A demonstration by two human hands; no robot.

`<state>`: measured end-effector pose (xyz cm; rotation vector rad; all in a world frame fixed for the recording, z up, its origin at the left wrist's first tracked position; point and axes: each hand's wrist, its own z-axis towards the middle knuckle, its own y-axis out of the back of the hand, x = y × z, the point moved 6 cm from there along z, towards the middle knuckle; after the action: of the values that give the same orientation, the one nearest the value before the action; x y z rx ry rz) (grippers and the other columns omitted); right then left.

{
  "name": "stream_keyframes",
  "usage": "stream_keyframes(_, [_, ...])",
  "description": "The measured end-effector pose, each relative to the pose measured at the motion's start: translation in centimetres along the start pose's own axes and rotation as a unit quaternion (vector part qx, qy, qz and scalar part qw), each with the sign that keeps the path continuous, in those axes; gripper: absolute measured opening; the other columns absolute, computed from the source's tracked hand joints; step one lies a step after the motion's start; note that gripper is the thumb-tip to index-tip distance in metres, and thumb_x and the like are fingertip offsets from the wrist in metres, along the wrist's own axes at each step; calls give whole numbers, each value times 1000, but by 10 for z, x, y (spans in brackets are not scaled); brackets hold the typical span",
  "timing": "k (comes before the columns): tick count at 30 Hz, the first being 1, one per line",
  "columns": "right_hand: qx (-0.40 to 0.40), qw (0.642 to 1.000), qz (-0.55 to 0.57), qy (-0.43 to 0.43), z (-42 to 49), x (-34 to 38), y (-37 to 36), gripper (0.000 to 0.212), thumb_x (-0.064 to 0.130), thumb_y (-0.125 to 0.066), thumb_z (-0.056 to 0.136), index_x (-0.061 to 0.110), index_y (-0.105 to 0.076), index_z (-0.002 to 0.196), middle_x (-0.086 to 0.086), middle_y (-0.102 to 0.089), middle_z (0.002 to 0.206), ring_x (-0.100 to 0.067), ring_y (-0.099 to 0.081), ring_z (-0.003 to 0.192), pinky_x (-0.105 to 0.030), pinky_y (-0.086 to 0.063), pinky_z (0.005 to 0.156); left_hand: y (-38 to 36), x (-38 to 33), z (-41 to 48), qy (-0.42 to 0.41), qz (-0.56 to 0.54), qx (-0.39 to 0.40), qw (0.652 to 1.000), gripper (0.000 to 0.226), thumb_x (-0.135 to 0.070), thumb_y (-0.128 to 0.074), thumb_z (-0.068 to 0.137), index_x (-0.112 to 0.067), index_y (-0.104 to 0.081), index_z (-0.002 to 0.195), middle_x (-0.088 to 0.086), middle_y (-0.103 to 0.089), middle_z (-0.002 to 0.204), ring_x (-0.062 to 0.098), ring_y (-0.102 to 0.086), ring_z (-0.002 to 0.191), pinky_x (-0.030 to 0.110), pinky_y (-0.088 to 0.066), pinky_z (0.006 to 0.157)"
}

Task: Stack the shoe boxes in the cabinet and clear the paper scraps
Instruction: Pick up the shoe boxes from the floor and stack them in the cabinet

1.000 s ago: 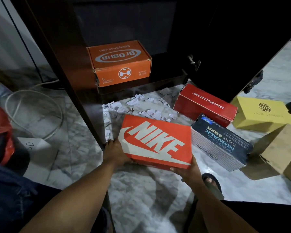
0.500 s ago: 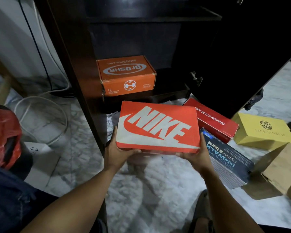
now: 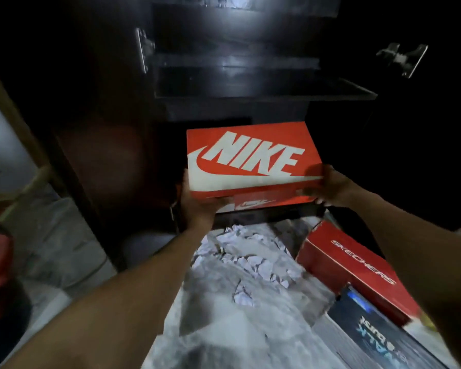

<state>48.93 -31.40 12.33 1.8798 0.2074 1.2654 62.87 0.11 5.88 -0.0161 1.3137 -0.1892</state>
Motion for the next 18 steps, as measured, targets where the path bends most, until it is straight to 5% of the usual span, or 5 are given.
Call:
stream_keyframes(3, [-72,994,61,53,31,-1,-19,46,34,-92,64,37,-55,93,-1,-68,107,-22,-67,99,-46,-54,94,-2,-3,19,-34,34,10,999,97,-20,-97,58,-8,-46,140,13,-64,129,29,-63,120,56,-55,93])
stream_keyframes(6, [-98,988,102,57,43,12,-39,38,28,-90,69,31,-59,90,9,-68,95,-13,-66,91,-35,-54,91,3,1,40,-71,50,29,996,78,-3,-87,71,-4,-47,138,12,-65,127,26,-67,115,46,-60,86])
stream_keyframes(11, [-130,983,115,51,71,26,-68,77,47,-91,59,11,-62,120,1,-67,108,-17,-62,101,-27,-47,85,14,26,60,-26,57,-6,998,79,-6,-89,68,-5,-50,137,14,-66,127,18,-69,110,42,-60,87])
stream_keyframes(13, [-148,981,119,38,75,24,-75,81,56,-86,57,11,-63,121,-8,-69,114,-26,-64,108,-34,-50,91,9,30,60,-15,65,-29,997,83,-17,-92,65,-4,-51,136,16,-64,127,17,-68,110,34,-58,91])
stream_keyframes(18, [-179,966,188,-5,74,9,-83,75,29,-85,76,11,-37,131,-15,-61,129,-32,-60,117,-25,-38,81,-4,36,58,-23,208,-73,975,111,-69,-76,62,-10,-35,145,17,-35,139,10,-35,117,26,-39,93])
